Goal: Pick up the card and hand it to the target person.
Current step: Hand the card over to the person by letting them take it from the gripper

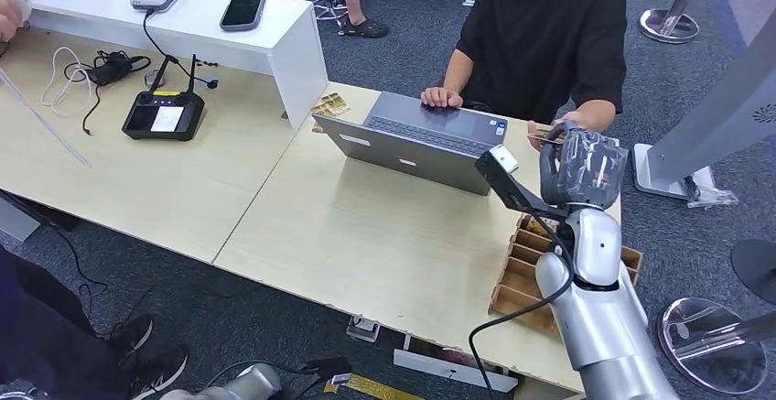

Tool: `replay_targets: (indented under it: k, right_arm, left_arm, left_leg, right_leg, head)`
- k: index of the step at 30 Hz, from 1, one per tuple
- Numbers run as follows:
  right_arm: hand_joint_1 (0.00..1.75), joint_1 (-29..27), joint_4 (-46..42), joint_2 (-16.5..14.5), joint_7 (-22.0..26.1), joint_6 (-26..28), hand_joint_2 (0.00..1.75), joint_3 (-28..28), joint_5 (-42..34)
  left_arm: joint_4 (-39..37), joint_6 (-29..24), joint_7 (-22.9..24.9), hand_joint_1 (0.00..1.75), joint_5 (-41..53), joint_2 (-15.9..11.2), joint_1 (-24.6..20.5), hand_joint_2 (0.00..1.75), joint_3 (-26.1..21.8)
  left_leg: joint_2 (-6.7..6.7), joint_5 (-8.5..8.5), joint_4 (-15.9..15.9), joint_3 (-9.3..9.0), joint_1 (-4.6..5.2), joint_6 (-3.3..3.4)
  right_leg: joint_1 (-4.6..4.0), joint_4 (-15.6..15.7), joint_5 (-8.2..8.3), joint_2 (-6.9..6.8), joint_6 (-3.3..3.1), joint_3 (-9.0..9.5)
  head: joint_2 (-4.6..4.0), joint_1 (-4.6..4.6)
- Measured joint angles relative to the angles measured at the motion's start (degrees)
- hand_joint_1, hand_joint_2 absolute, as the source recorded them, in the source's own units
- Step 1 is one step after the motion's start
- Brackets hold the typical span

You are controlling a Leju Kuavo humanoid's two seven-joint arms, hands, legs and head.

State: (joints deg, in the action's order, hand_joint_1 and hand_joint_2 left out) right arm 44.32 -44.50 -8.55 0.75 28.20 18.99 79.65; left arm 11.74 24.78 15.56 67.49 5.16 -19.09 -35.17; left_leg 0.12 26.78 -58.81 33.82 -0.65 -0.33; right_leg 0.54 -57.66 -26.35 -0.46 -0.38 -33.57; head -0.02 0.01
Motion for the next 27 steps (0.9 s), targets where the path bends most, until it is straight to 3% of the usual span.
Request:
replay_targets:
  k: [2, 3, 6, 7, 15, 22, 24, 27]
  right_arm:
    - [1.46, 1.09, 2.81, -0.31, -0.78, 0.03, 1.75, 0.00, 0.43]
    - [1.34, 1.48, 4.04, -0.40, -1.20, 0.01, 1.75, 0.00, 0.67]
    - [0.28, 2.32, 7.45, -0.56, -2.56, -0.19, 1.75, 0.00, 1.62]
    - [0.03, 2.48, 8.42, -0.57, -2.95, -0.33, 1.75, 0.00, 1.93]
    - [0.00, 2.83, 12.84, -0.61, -3.45, 0.39, 1.75, -0.01, 2.65]
    - [0.00, 1.77, 12.31, -0.90, 0.85, 6.92, 1.75, -0.75, -2.55]
    - [0.00, 0.94, 11.35, -1.01, 3.79, 8.17, 1.75, -1.47, -6.10]
    - [0.00, -2.67, 6.53, -1.22, 15.49, 10.56, 1.75, -3.76, -19.82]
  left_arm:
    - [0.00, -0.03, -0.01, 0.00, -0.04, 0.00, 0.02, 0.00, -0.04]
    - [0.00, -0.05, -0.01, 0.00, -0.05, 0.00, 0.04, 0.00, -0.05]
    - [0.00, -0.06, -0.02, 0.00, -0.05, -0.01, 0.05, 0.00, -0.10]
    - [0.00, -0.06, -0.02, 0.00, -0.04, -0.01, 0.06, 0.00, -0.10]
    - [0.00, -0.22, -0.07, 0.00, -0.05, 0.00, 0.12, 0.00, -0.15]
    - [0.00, -0.82, -0.28, 0.00, -0.15, 0.00, 0.50, 0.00, -0.17]
    - [0.00, -0.88, -0.28, 0.00, -0.11, 0.00, 0.62, 0.00, -0.17]
    - [0.00, -1.13, -0.28, 0.00, 0.14, 0.01, 0.71, 0.00, -0.17]
  left_leg:
    - [-0.01, 0.00, 0.00, 0.00, 0.00, 0.00]
    - [-0.01, 0.00, 0.00, 0.00, 0.00, 0.00]
    - [-0.01, 0.00, 0.00, 0.00, 0.00, 0.00]
    - [-0.01, 0.00, 0.00, 0.00, 0.00, 0.00]
    - [-0.01, 0.00, 0.00, 0.00, 0.00, 0.00]
    - [0.00, 0.00, 0.00, -0.01, 0.00, 0.00]
    - [0.00, 0.00, -0.01, -0.01, 0.00, 0.00]
    - [-0.04, 0.01, -0.01, -0.01, 0.00, 0.01]
  right_leg:
    - [0.00, 0.00, 0.00, -0.01, 0.00, 0.00]
    - [0.00, 0.00, 0.00, -0.01, 0.00, 0.00]
    - [0.00, 0.00, 0.00, -0.01, 0.00, 0.00]
    - [0.00, 0.00, 0.00, -0.01, 0.00, 0.00]
    - [0.00, 0.00, 0.00, 0.00, 0.00, 0.00]
    - [0.00, 0.00, 0.00, 0.01, 0.00, -0.01]
    - [0.00, 0.00, 0.00, 0.00, 0.00, -0.02]
    - [0.00, 0.01, -0.02, -0.04, 0.01, -0.01]
  head:
    - [0.00, 0.00]
    - [0.00, 0.00]
    - [0.00, -0.01]
    - [0.00, -0.01]
    - [0.00, -0.01]
    - [0.00, -0.01]
    - [0.00, -0.01]
    - [0.00, -0.01]
